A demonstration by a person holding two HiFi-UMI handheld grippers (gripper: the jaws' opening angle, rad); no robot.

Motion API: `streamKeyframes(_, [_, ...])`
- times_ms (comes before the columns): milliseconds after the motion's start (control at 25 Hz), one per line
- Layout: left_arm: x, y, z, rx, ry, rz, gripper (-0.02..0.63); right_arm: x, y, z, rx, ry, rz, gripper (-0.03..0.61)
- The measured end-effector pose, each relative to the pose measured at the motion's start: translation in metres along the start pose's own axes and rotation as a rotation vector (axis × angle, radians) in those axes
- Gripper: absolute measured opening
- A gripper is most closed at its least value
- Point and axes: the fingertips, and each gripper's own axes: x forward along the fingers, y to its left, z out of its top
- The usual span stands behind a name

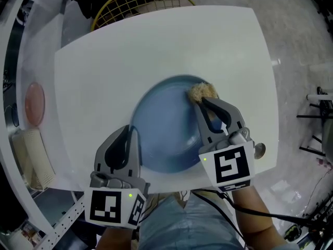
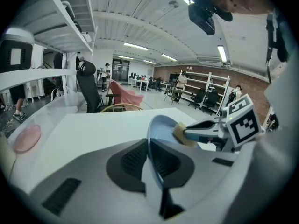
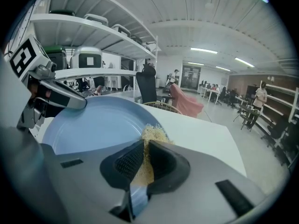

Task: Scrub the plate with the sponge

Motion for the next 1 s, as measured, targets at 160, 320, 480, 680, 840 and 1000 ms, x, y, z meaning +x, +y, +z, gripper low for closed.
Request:
streamKeyframes(160, [0.002, 0.000, 0.000, -0.008, 0.002, -0.003, 0.023, 0.006, 0.003, 0.012, -0.020, -0.017, 0.012, 0.040])
streamKeyframes(320, [0.001, -0.001, 0.000, -0.018, 0.004, -0.008, 0.023, 0.011, 0.010, 0.023, -0.040, -0.034, 0.023, 0.041])
streamKeyframes(480, [0.003, 0.001, -0.001, -0.032, 0.011, -0.006, 0.023, 0.017, 0.020, 0.035, -0.063, -0.048, 0.049, 0.041])
streamKeyframes(680, [0.001, 0.009, -0.004, -0.044, 0.011, 0.004, 0.023, 0.021, 0.044, 0.050, -0.090, -0.077, 0.092, 0.041])
streamKeyframes(840, [0.002, 0.011, -0.004, -0.049, 0.008, 0.009, 0.023, 0.023, 0.062, 0.058, -0.106, -0.096, 0.125, 0.041])
streamKeyframes(1000, [0.001, 0.016, -0.004, -0.055, 0.005, 0.015, 0.023, 0.022, 0.074, 0.062, -0.112, -0.110, 0.153, 0.040])
